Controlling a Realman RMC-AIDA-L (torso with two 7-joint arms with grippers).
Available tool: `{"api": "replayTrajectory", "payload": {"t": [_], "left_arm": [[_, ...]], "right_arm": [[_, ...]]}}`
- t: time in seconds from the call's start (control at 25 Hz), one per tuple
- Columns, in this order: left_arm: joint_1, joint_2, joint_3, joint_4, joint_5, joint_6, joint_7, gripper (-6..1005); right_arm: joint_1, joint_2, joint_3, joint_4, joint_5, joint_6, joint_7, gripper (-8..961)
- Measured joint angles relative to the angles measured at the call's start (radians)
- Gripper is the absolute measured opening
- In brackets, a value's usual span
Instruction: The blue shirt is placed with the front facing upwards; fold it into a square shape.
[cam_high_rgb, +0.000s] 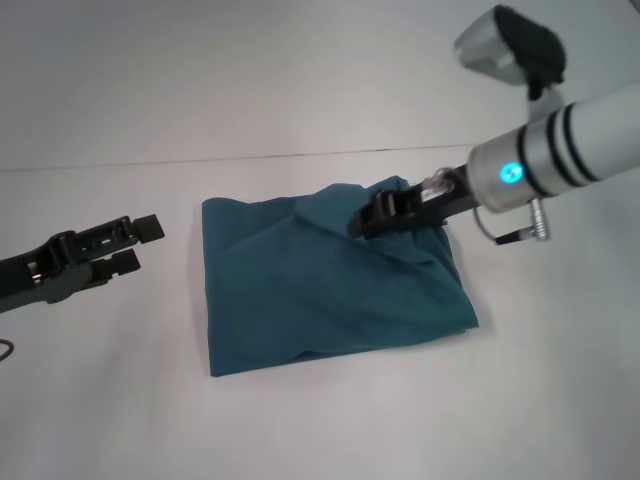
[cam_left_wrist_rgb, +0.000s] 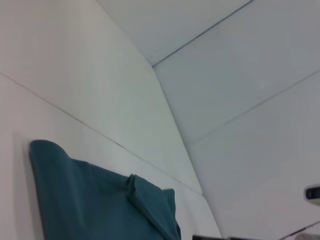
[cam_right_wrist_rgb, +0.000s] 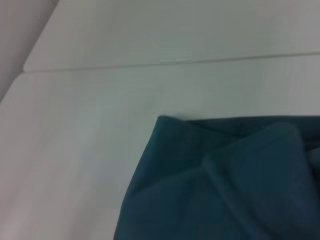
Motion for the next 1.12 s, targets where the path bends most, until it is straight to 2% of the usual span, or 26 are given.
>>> {"api": "replayTrajectory", "payload": {"t": [0.2, 0.36, 0.48, 0.8, 1.0, 1.12], "left_arm": [[0.006, 0.0, -0.019, 0.0, -0.003, 0.001, -0.001, 932], [0.008, 0.0, -0.029, 0.0, -0.004, 0.005, -0.001, 932], [0.007, -0.001, -0.029, 0.0, -0.005, 0.007, -0.001, 932], [-0.002, -0.002, -0.029, -0.009, -0.005, 0.004, -0.001, 932], [-0.006, 0.0, -0.029, -0.012, -0.016, 0.0, -0.001, 932], [-0.011, 0.001, -0.029, -0.013, -0.017, -0.001, -0.001, 932]], "right_arm": [[0.035, 0.034, -0.083, 0.048, -0.017, 0.094, 0.003, 254], [0.071, 0.068, -0.133, 0.103, -0.106, 0.208, 0.029, 253], [0.079, 0.074, -0.146, 0.1, -0.17, 0.266, 0.091, 252], [-0.031, 0.045, -0.142, -0.12, -0.204, 0.272, 0.212, 249], [-0.055, 0.01, -0.112, -0.159, -0.25, 0.245, 0.285, 247], [-0.059, 0.01, -0.094, -0.18, -0.23, 0.233, 0.277, 248]]}}
